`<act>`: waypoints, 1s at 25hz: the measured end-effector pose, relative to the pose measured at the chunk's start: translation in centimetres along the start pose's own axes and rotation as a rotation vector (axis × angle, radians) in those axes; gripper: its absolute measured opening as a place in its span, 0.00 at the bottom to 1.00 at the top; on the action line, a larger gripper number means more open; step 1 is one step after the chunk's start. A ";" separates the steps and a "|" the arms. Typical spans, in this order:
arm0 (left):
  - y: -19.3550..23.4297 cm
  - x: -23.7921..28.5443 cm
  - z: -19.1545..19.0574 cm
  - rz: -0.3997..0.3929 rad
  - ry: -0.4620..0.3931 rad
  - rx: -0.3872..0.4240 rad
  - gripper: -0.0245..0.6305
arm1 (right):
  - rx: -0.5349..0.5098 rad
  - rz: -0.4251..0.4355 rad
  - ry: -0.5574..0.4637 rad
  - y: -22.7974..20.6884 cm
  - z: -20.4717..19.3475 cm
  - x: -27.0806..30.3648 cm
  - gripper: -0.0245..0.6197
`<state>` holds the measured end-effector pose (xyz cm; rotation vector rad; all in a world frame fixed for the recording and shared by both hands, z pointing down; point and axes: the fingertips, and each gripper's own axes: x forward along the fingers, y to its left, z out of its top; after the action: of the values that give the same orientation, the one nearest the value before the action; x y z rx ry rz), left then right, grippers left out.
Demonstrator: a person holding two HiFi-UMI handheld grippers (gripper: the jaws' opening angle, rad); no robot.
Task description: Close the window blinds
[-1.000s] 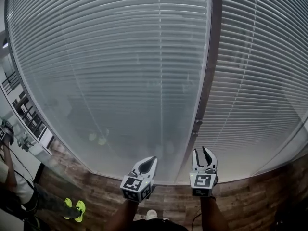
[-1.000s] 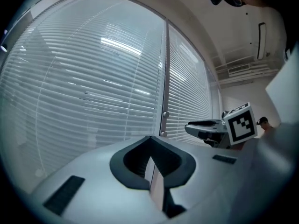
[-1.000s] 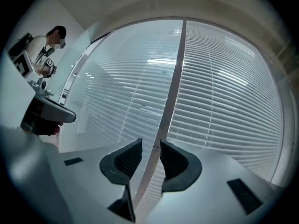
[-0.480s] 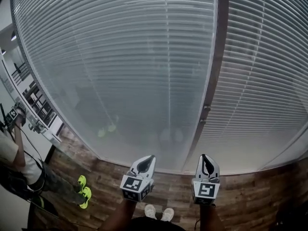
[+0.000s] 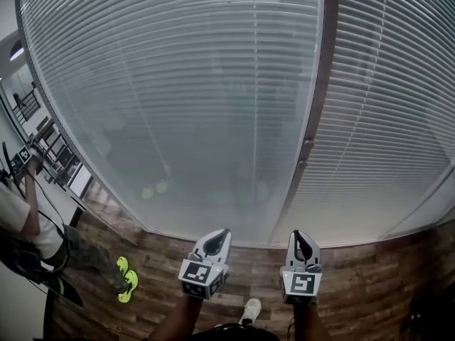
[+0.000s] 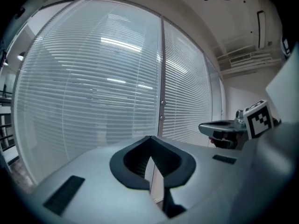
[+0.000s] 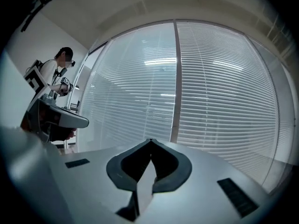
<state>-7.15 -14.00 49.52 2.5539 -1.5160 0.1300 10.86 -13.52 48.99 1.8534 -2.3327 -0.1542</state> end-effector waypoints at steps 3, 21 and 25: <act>-0.3 -2.1 -0.8 -0.015 -0.005 0.038 0.04 | 0.011 -0.008 0.028 1.4 0.1 -2.1 0.04; -4.6 -17.3 -4.9 -0.098 -0.022 0.077 0.04 | 0.015 -0.036 0.057 10.6 -0.1 -18.1 0.04; -5.9 -18.7 -6.2 -0.114 -0.021 0.058 0.04 | 0.005 -0.045 0.047 10.7 -0.2 -20.0 0.04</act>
<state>-10.88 6.04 52.05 2.6882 -1.3890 0.1351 5.04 8.42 49.88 1.8912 -2.2635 -0.1088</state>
